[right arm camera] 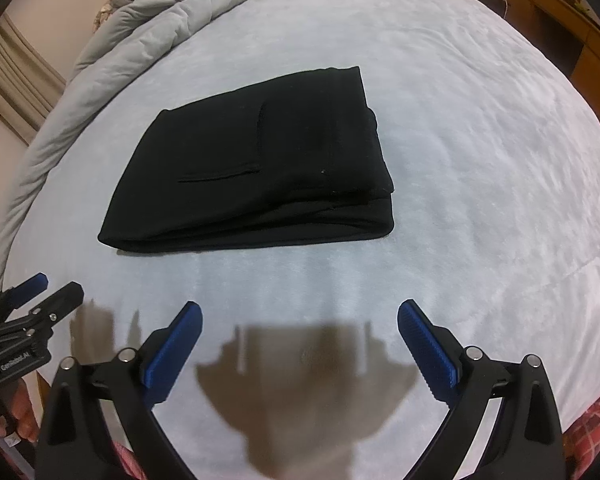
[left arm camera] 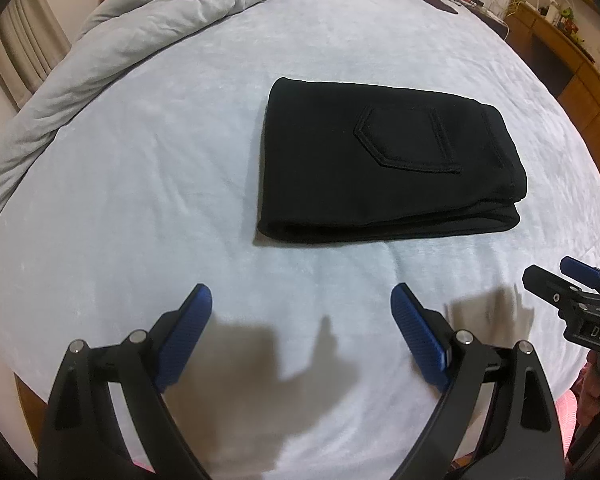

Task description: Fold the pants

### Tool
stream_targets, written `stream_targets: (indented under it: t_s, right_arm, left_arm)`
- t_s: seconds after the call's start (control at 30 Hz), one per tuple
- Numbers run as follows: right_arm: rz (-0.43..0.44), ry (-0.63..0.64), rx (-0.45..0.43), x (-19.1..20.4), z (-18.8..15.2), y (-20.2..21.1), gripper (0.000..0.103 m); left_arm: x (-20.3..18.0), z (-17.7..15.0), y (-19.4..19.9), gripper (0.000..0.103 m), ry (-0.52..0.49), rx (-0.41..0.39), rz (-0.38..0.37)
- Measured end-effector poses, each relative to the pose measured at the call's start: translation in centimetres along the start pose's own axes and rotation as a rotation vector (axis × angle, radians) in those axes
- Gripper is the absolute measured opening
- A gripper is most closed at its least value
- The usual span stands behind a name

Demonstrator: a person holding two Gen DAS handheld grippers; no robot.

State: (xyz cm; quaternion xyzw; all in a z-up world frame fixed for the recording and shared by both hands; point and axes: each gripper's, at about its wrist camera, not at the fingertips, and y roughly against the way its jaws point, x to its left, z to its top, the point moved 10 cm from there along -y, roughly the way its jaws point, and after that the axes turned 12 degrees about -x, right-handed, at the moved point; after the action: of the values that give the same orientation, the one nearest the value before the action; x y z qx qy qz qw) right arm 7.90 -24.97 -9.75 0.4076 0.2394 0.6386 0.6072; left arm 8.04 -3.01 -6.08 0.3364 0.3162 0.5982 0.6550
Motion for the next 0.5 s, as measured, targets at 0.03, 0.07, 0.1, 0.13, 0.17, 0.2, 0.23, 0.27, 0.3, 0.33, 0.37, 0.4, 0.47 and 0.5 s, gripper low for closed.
stream_targets:
  t_s: [0.03, 0.07, 0.1, 0.13, 0.17, 0.2, 0.23, 0.27, 0.3, 0.33, 0.37, 0.4, 0.47, 0.5]
  right_arm:
    - [-0.001, 0.001, 0.000, -0.01, 0.02, -0.01, 0.099]
    - [-0.001, 0.002, 0.001, -0.02, 0.01, -0.03, 0.099]
    - [-0.002, 0.002, 0.001, -0.01, -0.02, -0.06, 0.099]
    - [-0.002, 0.003, 0.003, 0.00, -0.07, -0.10, 0.099]
    - [-0.003, 0.003, 0.004, -0.02, -0.08, -0.12, 0.099]
    - [-0.004, 0.003, 0.005, -0.02, -0.13, -0.14, 0.099]
    - [-0.005, 0.003, 0.006, -0.02, -0.15, -0.14, 0.099]
    - [-0.005, 0.004, 0.006, -0.04, -0.13, -0.14, 0.099]
    - [-0.006, 0.004, 0.005, -0.04, -0.13, -0.09, 0.099]
    - [-0.006, 0.004, 0.005, -0.03, -0.13, -0.09, 0.099]
    - [-0.006, 0.004, 0.004, -0.04, -0.12, -0.07, 0.099]
    - [-0.006, 0.004, 0.004, -0.04, -0.10, -0.06, 0.099]
    - [-0.007, 0.004, 0.003, -0.06, -0.10, -0.06, 0.099]
    - [-0.008, 0.004, 0.003, -0.07, -0.11, -0.06, 0.099]
  left_arm:
    - [0.00, 0.00, -0.03, 0.090, 0.000, 0.000, 0.000]
    - [0.00, 0.01, 0.02, 0.090, 0.000, -0.001, 0.001]
    - [0.00, 0.03, 0.02, 0.090, -0.002, -0.001, 0.001]
    - [-0.05, 0.06, 0.10, 0.090, -0.003, -0.002, 0.002]
    - [-0.07, 0.14, 0.17, 0.090, -0.005, -0.003, 0.001]
    - [-0.11, 0.20, 0.26, 0.090, -0.008, -0.004, 0.000]
    - [-0.13, 0.26, 0.36, 0.090, -0.009, -0.007, 0.000]
    - [-0.09, 0.34, 0.42, 0.090, -0.010, -0.008, 0.000]
    - [-0.08, 0.42, 0.48, 0.090, -0.011, -0.010, 0.000]
    - [-0.09, 0.48, 0.55, 0.090, -0.011, -0.011, 0.000]
    - [-0.07, 0.54, 0.60, 0.090, -0.011, -0.013, -0.001]
    - [-0.02, 0.58, 0.60, 0.090, -0.011, -0.014, -0.002]
    - [0.02, 0.61, 0.62, 0.090, -0.012, -0.015, -0.002]
    - [0.03, 0.63, 0.60, 0.090, -0.013, -0.015, -0.002]
